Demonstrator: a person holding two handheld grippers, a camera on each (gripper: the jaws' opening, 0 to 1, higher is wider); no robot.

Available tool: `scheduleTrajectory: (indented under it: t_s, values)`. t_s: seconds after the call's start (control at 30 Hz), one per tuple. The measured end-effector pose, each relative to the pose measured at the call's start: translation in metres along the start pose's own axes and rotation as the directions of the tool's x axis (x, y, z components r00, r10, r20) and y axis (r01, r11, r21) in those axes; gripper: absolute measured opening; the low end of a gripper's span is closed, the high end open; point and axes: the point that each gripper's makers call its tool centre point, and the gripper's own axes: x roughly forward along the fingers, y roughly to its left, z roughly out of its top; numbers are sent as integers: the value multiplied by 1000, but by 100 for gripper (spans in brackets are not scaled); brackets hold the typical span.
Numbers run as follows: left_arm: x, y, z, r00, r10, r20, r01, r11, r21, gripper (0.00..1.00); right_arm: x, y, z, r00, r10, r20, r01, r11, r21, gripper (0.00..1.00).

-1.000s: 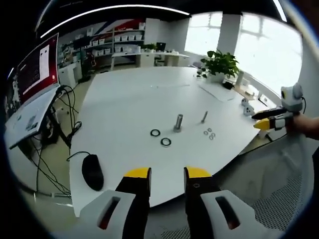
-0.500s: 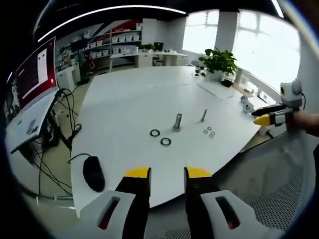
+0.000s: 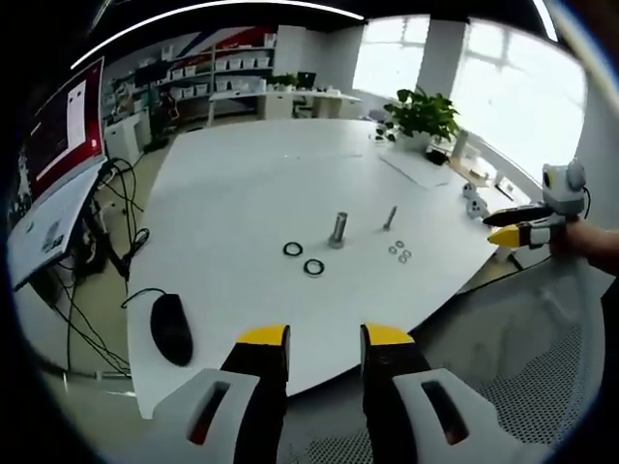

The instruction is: Place the washer onto the threaded stud by aligning its center hole with the stud, sliding it down to the base, and recovering from edge contact or off-axis alignment until the washer reaches the visible bottom stop.

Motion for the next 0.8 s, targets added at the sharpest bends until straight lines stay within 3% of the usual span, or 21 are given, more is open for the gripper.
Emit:
scheduleTrajectory:
  t_s: [0.23,0.3,0.63,0.8]
  values:
    - [3,1,-10,997,-22,-67,20,999,-25,29,-1,-1,1,1000,-2,16,1,1000,30,46]
    - [4,9,-14,993,10,-119,-7,1000,29,28,-1,0,1,1000,5,16,-5,1000,29,46]
    - [22,2,14,996,-12,-93,17,999,43,33,-2,0,2,1000,7,22,-7,999,32,46]
    - [33,-2,18,995,-11,-102,17,998,57,33,-2,-1,3,1000,7,30,-9,999,43,46]
